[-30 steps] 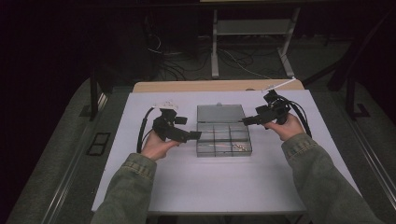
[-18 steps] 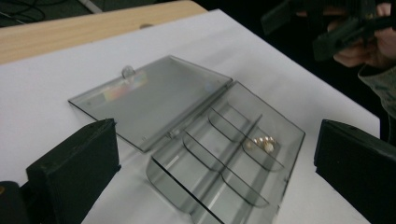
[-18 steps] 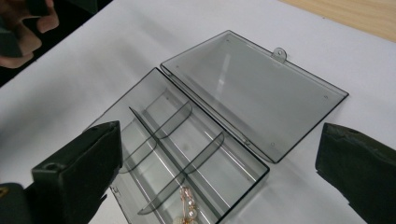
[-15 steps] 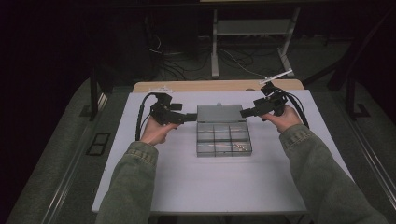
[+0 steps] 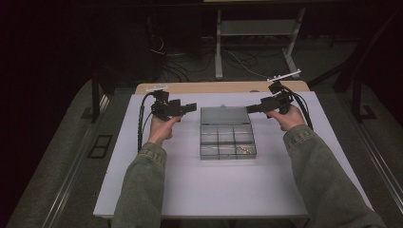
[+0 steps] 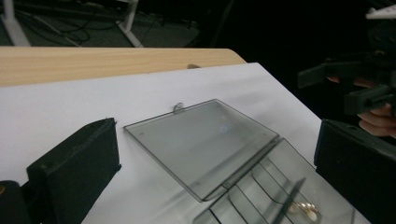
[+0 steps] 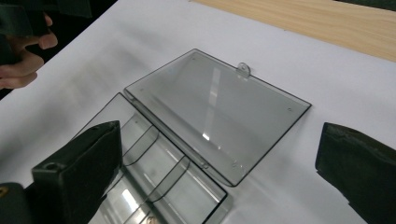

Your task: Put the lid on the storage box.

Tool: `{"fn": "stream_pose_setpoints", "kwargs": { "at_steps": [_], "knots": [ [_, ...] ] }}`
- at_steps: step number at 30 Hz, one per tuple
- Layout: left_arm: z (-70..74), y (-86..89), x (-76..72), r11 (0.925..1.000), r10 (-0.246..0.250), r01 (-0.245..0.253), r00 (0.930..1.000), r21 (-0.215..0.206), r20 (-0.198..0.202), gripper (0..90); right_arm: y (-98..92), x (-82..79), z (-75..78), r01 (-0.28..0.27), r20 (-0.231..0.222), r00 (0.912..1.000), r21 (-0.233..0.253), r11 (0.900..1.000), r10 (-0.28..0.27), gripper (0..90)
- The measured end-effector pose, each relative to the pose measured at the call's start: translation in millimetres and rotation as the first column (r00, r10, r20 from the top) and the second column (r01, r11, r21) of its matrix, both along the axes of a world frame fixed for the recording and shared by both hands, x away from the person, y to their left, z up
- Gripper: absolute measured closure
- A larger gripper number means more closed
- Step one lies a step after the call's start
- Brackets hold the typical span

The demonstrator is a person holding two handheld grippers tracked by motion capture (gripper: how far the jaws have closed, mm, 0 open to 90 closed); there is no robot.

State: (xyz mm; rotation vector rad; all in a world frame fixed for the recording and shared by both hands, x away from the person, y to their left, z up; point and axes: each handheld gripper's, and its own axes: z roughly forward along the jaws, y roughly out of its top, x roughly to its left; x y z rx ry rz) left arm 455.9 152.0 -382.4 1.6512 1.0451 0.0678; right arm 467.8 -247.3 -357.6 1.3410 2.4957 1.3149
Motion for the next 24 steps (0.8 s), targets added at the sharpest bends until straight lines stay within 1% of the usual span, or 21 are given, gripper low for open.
{"fn": "stream_pose_setpoints", "kwargs": {
  "at_steps": [2, 7, 13, 14, 16, 17, 24],
  "knots": [
    [-4.4, -0.8, 2.7, 1.0000, 0.008, -0.008, 0.9999, -0.001, -0.010, 0.0, -1.3, 2.0, -2.4, 0.011, 0.000, 0.9999, 0.004, 1.000, -0.011, 0.4],
    [-13.8, -6.5, 7.9, 1.0000, 0.007, -0.007, 0.9996, -0.002, -0.029, 0.0, -5.6, 8.4, -10.6, 0.037, -0.002, 0.9993, 0.021, 0.999, -0.037, 0.4],
    [-23.7, -16.5, 11.7, 0.9998, -0.006, 0.007, 0.9988, 0.021, -0.049, 0.0, -7.2, 13.2, -23.5, 0.054, -0.017, 0.9984, 0.046, 0.997, -0.053, 0.4],
    [-25.4, -18.1, 11.9, 0.9997, -0.010, 0.011, 0.9984, 0.024, -0.055, 0.0, -7.4, 13.6, -26.1, 0.054, -0.016, 0.9985, 0.048, 0.997, -0.053, 0.4],
    [-28.9, -21.5, 12.7, 0.9992, -0.015, 0.017, 0.9976, 0.035, -0.068, 0.0, -7.3, 14.3, -30.7, 0.061, -0.028, 0.9978, 0.056, 0.997, -0.060, 0.4],
    [-30.6, -22.6, 13.2, 0.9987, -0.019, 0.022, 0.9973, 0.045, -0.071, 0.0, -7.2, 14.8, -33.2, 0.063, -0.032, 0.9976, 0.055, 0.997, -0.061, 0.4],
    [-41.8, -29.4, 16.9, 0.9981, -0.018, 0.023, 0.9952, 0.057, -0.096, 0.0, -4.7, 16.1, -48.2, 0.076, -0.047, 0.9962, 0.050, 0.996, -0.074, 0.5]
  ]
}}
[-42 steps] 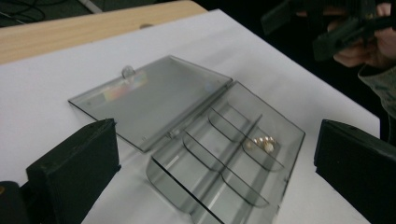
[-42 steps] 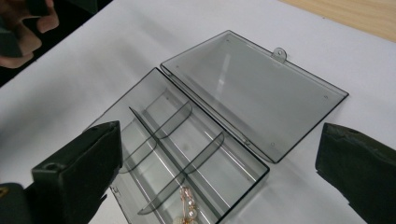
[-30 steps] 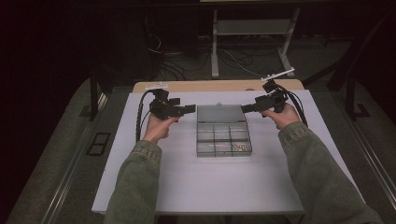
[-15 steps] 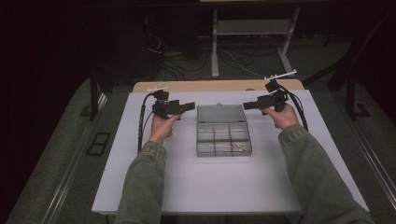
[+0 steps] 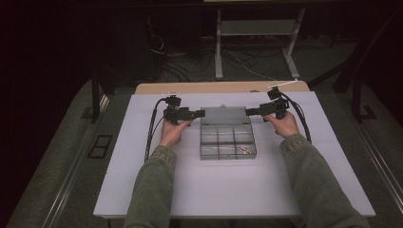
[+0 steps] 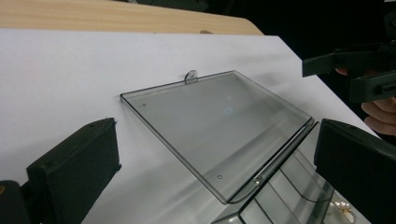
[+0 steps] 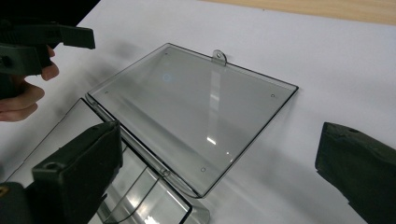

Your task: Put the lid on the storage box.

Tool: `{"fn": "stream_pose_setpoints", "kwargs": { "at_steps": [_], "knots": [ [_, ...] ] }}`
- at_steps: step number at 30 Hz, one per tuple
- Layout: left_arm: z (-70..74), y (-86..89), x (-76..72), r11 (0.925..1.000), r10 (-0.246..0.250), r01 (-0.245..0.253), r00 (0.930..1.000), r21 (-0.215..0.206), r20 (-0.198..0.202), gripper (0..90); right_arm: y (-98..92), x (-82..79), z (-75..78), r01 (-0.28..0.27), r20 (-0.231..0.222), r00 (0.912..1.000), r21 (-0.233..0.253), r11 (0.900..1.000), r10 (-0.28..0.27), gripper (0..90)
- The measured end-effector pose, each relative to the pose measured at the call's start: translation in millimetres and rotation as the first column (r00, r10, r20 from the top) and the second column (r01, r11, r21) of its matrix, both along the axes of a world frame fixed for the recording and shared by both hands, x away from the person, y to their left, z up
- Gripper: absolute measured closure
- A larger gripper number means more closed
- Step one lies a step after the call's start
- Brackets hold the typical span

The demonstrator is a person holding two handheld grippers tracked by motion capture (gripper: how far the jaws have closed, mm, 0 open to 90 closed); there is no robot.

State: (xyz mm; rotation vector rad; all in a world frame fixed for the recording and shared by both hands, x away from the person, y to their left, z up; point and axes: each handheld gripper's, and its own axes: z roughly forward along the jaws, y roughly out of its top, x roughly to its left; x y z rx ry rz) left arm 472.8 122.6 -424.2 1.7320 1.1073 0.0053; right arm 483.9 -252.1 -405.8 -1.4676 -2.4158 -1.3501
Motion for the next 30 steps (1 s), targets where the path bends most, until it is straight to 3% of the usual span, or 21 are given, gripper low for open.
{"fn": "stream_pose_setpoints", "kwargs": {
  "at_steps": [4, 9, 11, 16, 18, 21, 30],
  "knots": [
    [-7.1, -4.4, 2.3, 1.0000, 0.006, -0.006, 0.9999, -0.005, -0.014, 0.0, 1.9, 0.4, -6.7, 0.007, -0.012, 0.9999, 0.012, 1.000, -0.007, 4.1],
    [-14.1, -9.8, 4.0, 0.9991, 0.020, -0.019, 0.9995, 0.039, -0.025, 1.5, 2.5, 1.3, -14.3, 0.012, -0.029, 0.9995, 0.018, 1.000, -0.011, 4.1],
    [-17.5, -11.3, 4.9, 0.9991, 0.021, -0.019, 0.9991, 0.038, -0.037, 2.7, 2.3, 1.4, -17.6, 0.013, -0.033, 0.9994, 0.023, 1.000, -0.012, 6.5],
    [-26.9, -14.8, 7.6, 0.9997, 0.014, -0.012, 0.9976, 0.020, -0.067, 8.3, 4.7, 1.5, -22.5, 0.028, -0.034, 0.9990, -0.024, 0.999, -0.029, 7.1],
    [-29.1, -16.4, 8.2, 0.9999, 0.013, -0.012, 0.9973, 0.011, -0.072, 11.8, 4.8, 1.4, -23.5, 0.026, -0.032, 0.9991, -0.024, 0.999, -0.027, 17.5],
    [-31.3, -18.9, 8.4, 0.9999, 0.010, -0.010, 0.9965, -0.004, -0.083, 14.7, 4.3, 1.7, -25.1, 0.038, -0.047, 0.9982, 0.009, 0.999, -0.038, 21.8],
    [-34.4, -19.7, 8.8, 1.0000, 0.003, -0.004, 0.9947, -0.007, -0.103, 26.2, 7.1, 3.1, -36.4, 0.053, -0.088, 0.9947, 0.009, 0.999, -0.052, 35.0]
  ]
}}
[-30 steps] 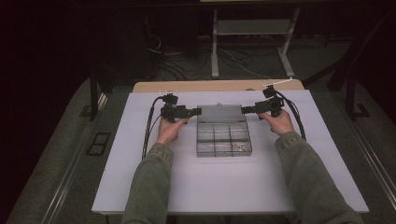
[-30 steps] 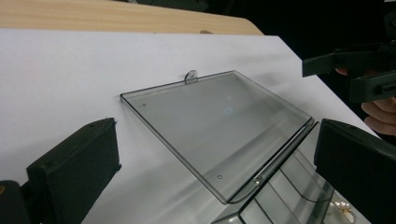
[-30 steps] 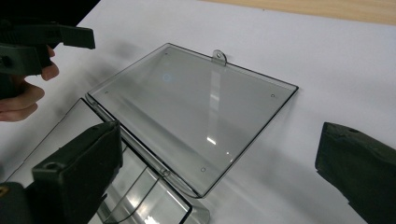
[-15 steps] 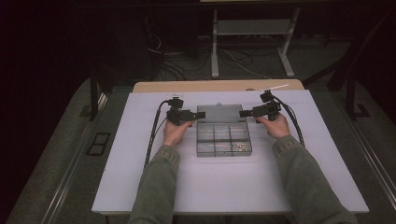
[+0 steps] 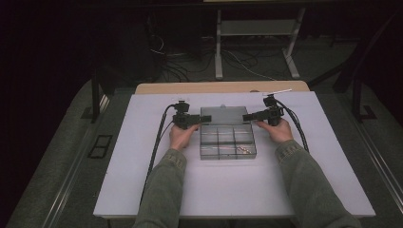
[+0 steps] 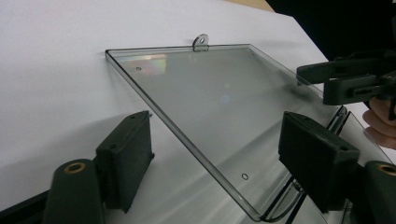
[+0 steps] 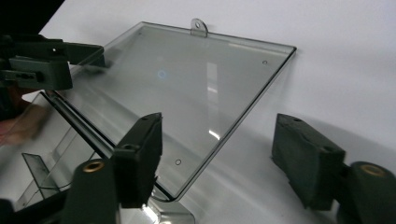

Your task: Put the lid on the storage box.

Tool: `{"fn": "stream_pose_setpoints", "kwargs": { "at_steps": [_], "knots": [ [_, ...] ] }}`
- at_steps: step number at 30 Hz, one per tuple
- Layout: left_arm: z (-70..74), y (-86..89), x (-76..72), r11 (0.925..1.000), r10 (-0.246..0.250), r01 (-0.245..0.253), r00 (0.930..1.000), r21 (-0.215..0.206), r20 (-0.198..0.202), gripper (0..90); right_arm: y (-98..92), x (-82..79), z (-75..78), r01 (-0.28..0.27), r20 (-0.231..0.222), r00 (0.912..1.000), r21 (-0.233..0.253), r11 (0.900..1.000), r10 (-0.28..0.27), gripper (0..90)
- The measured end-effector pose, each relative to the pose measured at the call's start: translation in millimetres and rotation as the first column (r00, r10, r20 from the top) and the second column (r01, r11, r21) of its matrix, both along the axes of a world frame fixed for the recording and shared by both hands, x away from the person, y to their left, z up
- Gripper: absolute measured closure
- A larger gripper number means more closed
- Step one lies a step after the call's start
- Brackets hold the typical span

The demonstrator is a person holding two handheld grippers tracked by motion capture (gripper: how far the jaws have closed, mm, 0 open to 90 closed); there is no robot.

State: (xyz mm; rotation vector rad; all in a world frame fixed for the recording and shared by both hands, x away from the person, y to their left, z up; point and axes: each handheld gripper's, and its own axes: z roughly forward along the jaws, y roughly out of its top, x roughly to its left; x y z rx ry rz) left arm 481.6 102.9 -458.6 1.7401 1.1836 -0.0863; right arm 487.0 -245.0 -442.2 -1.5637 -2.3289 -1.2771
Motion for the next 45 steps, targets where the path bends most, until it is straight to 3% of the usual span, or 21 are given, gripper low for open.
{"fn": "stream_pose_setpoints", "kwargs": {
  "at_steps": [3, 11, 14, 27, 32, 40, 45],
  "knots": [
    [-0.9, 0.4, 0.4, 1.0000, -0.002, 0.002, 0.9999, 0.003, -0.012, 33.7, 0.9, 0.7, -2.0, -0.001, -0.008, 1.0000, 0.026, 1.000, 0.002, 38.3],
    [-4.7, 3.4, 1.4, 0.9975, -0.002, -0.003, 0.9976, -0.070, -0.069, 40.7, 4.2, 0.9, -1.9, -0.005, -0.016, 0.9999, 0.042, 0.999, 0.006, 43.5],
    [-4.5, 3.1, 1.4, 0.9976, -0.001, -0.004, 0.9977, -0.069, -0.068, 41.4, 4.4, 0.8, -1.7, -0.003, -0.017, 0.9998, 0.040, 0.999, 0.004, 43.6],
    [1.3, 3.7, 0.5, 0.9973, 0.025, -0.027, 0.9994, -0.068, -0.025, 51.0, 3.2, 0.2, 1.0, -0.007, -0.002, 1.0000, 0.051, 0.999, 0.008, 47.3],
    [5.9, 4.2, -1.1, 0.9974, 0.037, -0.036, 0.9993, -0.063, 0.009, 56.3, 3.7, -0.5, 3.2, -0.019, 0.003, 0.9998, 0.066, 0.998, 0.019, 51.0],
    [13.5, 8.0, -7.1, 0.9923, 0.066, -0.059, 0.9956, -0.109, 0.066, 67.6, 3.7, -3.6, 9.8, -0.037, 0.030, 0.9989, 0.072, 0.997, 0.035, 59.6],
    [19.1, 12.6, -12.1, 0.9882, 0.060, -0.043, 0.9916, -0.147, 0.115, 75.6, 0.1, -5.6, 15.6, -0.058, 0.044, 0.9976, 0.090, 0.994, 0.054, 68.1]
  ]
}}
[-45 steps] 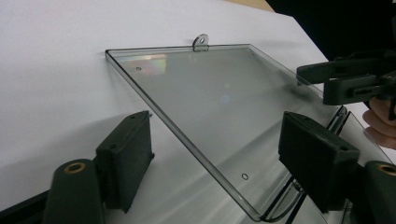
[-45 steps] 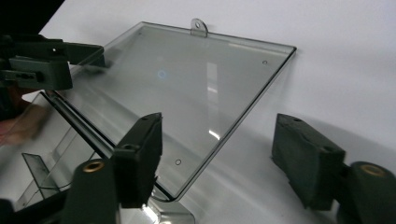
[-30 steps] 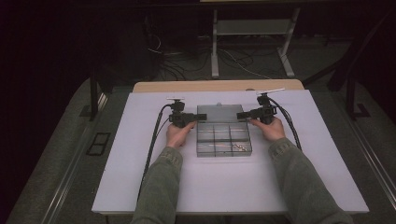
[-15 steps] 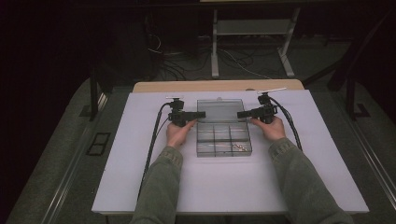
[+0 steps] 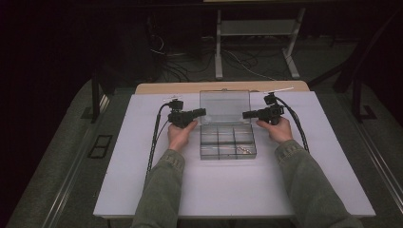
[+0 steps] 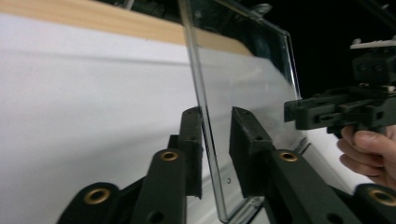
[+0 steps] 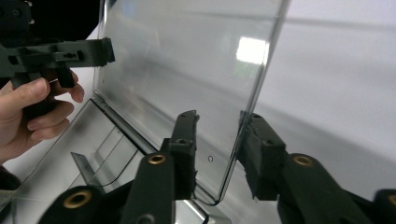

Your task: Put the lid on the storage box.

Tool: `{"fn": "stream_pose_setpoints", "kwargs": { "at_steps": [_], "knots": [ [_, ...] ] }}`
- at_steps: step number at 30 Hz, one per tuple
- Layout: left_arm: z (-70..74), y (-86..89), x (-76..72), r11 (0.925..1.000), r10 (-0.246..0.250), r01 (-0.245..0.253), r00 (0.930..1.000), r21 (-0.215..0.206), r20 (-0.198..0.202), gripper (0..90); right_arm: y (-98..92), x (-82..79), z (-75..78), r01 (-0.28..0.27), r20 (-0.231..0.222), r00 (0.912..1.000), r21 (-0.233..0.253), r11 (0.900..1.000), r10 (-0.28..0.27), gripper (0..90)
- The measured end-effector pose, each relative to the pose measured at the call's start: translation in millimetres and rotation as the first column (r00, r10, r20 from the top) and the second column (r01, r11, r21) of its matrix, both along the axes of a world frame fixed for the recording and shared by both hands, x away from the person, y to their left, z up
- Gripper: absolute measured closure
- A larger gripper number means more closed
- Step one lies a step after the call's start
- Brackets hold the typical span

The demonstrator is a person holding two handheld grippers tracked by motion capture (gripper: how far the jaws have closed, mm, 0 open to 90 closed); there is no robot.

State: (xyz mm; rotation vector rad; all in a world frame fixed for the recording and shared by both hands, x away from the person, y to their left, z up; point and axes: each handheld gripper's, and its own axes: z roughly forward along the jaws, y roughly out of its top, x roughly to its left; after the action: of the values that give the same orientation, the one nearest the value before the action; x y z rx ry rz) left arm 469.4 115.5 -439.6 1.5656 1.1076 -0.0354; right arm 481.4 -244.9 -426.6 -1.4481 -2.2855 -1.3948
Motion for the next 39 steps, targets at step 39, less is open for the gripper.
{"fn": "stream_pose_setpoints", "kwargs": {
  "at_steps": [39],
  "knots": [
    [21.5, 0.2, 22.2, 0.9907, 0.044, -0.040, 0.9986, -0.130, 0.029, 68.9, -2.4, -6.9, 5.9, -0.035, 0.089, 0.9953, -0.040, 0.999, 0.038, 73.4]
  ]
}}
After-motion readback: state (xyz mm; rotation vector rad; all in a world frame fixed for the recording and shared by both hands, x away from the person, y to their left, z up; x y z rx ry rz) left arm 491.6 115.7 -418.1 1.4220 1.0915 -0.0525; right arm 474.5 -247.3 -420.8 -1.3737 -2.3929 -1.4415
